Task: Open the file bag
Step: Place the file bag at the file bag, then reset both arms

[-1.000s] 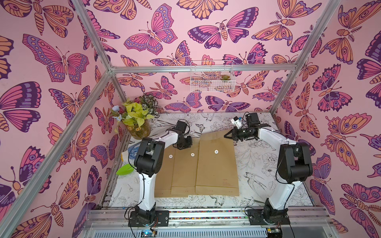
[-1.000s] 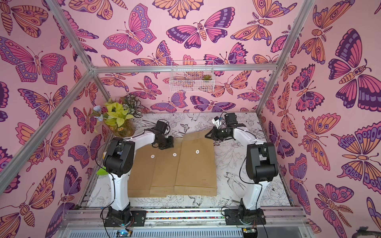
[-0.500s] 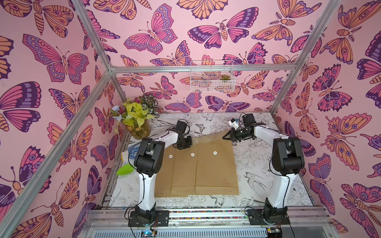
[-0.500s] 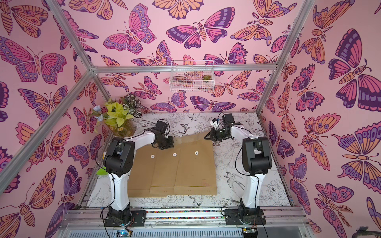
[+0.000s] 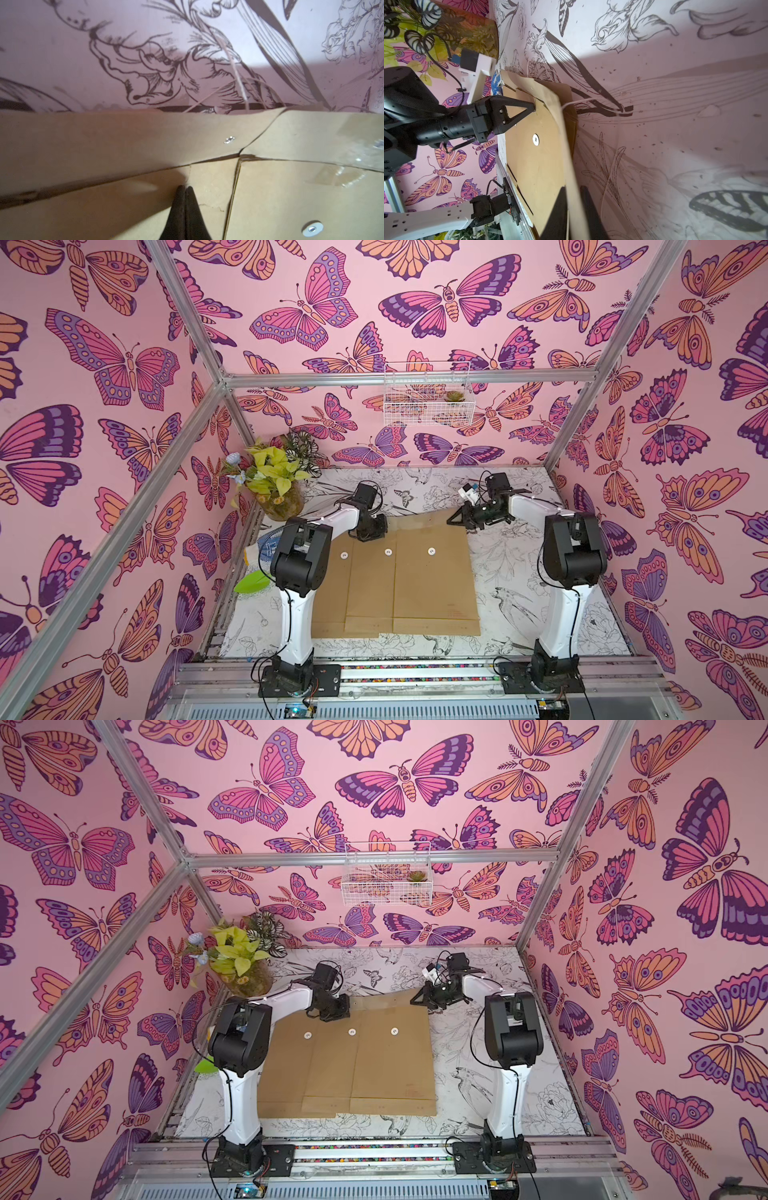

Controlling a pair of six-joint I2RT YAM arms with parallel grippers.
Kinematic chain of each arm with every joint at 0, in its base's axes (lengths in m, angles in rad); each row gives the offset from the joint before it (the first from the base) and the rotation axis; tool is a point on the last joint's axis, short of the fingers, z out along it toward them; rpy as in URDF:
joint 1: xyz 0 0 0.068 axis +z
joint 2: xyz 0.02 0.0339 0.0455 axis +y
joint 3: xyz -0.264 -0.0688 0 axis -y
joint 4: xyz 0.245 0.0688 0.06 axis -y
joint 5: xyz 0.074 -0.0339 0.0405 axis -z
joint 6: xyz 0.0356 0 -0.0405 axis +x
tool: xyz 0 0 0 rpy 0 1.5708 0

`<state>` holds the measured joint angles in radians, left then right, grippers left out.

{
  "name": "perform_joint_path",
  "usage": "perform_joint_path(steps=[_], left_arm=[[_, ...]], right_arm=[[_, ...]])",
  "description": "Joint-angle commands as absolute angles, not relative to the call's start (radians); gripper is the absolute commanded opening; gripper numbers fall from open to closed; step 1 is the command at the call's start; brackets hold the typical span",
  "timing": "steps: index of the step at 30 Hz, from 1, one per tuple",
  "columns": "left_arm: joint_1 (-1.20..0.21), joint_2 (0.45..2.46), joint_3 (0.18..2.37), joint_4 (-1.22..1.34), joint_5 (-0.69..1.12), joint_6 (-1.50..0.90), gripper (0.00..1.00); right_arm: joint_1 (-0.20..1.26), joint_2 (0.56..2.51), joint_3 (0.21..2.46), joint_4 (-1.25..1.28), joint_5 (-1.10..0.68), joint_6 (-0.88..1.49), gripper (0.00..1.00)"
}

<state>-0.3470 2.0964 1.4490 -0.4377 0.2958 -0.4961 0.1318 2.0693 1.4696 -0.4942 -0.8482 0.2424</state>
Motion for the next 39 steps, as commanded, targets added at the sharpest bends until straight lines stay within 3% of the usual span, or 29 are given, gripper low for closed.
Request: perform_joint_path(steps=[1, 3, 8, 12, 17, 20, 25, 33, 39], left_arm=[[-0.336, 2.067, 1.461, -0.525, 0.252, -0.47, 0.13], [-0.336, 2.033, 1.469, -0.531, 0.247, -0.459, 0.2], [-0.344, 1.954, 1.461, -0.531, 0.248, -0.434, 0.47], [-0.366, 1.909, 1.44, -0.528, 0.25, -0.414, 0.56], [-0.374, 1.823, 1.38, -0.494, 0.244, -0.41, 0.7], [-0.373, 1.728, 1.324, -0.458, 0.218, -0.387, 0.84], [-0.373, 1.483, 1.179, -0.378, 0.092, -0.345, 0.99], [-0.373, 1.121, 0.961, -0.253, -0.155, -0.26, 0.99], [-0.373, 0.904, 0.743, 0.007, -0.24, -0.192, 0.99]], right_arm=[[0.134, 2.087, 1.512, -0.565, -0.816, 0.189, 0.27], [0.13, 2.085, 1.52, -0.596, -0.796, 0.166, 0.32], [0.113, 2.072, 1.528, -0.663, -0.731, 0.112, 0.41], [0.104, 2.057, 1.53, -0.703, -0.658, 0.087, 0.53], [0.1, 1.994, 1.513, -0.712, -0.46, 0.128, 1.0], [0.109, 1.907, 1.481, -0.701, -0.299, 0.156, 1.0], [0.134, 1.687, 1.415, -0.632, -0.272, 0.158, 1.0], [0.169, 1.407, 1.295, -0.45, -0.375, 0.158, 1.0], [0.169, 1.21, 1.092, -0.17, -0.374, 0.173, 1.0]])
